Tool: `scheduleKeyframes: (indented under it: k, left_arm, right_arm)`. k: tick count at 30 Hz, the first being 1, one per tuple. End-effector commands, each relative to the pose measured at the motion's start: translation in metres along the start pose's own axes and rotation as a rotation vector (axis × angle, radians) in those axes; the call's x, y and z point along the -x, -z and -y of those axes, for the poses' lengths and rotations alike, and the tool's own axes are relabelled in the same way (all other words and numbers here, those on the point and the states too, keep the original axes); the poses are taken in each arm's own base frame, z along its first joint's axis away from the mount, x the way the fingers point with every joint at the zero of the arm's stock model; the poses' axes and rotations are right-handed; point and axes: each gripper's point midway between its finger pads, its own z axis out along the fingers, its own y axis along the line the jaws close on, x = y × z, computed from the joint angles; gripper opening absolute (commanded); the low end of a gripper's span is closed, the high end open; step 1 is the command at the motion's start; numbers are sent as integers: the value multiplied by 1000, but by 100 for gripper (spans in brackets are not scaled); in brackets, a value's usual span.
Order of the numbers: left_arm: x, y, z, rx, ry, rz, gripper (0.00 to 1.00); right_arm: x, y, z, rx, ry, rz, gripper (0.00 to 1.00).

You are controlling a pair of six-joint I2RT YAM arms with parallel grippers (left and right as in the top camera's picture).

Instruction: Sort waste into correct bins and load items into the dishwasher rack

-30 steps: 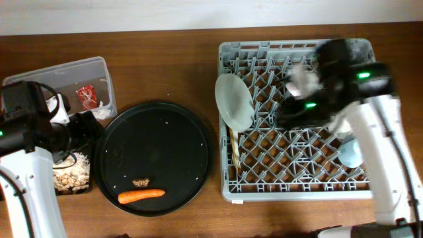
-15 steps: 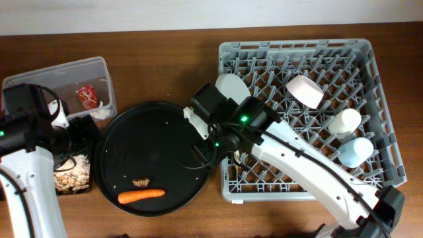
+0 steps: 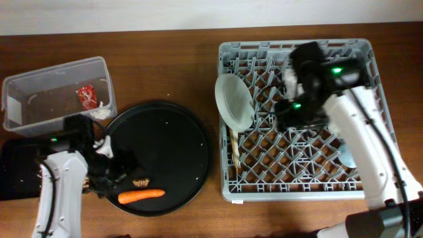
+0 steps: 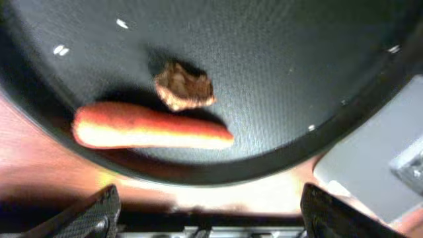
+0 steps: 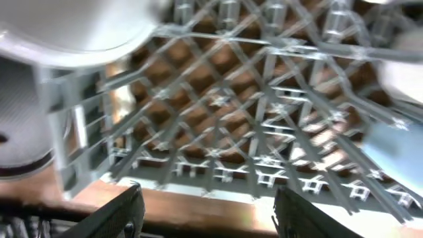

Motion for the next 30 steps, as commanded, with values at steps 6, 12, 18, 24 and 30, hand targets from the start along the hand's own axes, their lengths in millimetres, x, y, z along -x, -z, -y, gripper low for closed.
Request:
scheduleKeyframes:
  k: [6,12,18,24,30]
  left_arm:
    - [-4,-66,-2,-25,61,23,82]
    - [10,-80,-11,-5,69,107,73]
    - [9,-81,-10,-11,79,100,65]
    - [25,-79,-11,-1,62,172,44]
    - [34,-77,-9,-4,53,210,29]
  right_arm:
    - [-6,-3,36,-1,-79,-7,66]
    - [-12,-19,36,2,-81,-39,66]
    - [-10,-20,36,2,-81,-34,66]
    - [-11,-20,37,2,-81,-36,66]
    - [-11,-20,37,2,-81,-38,66]
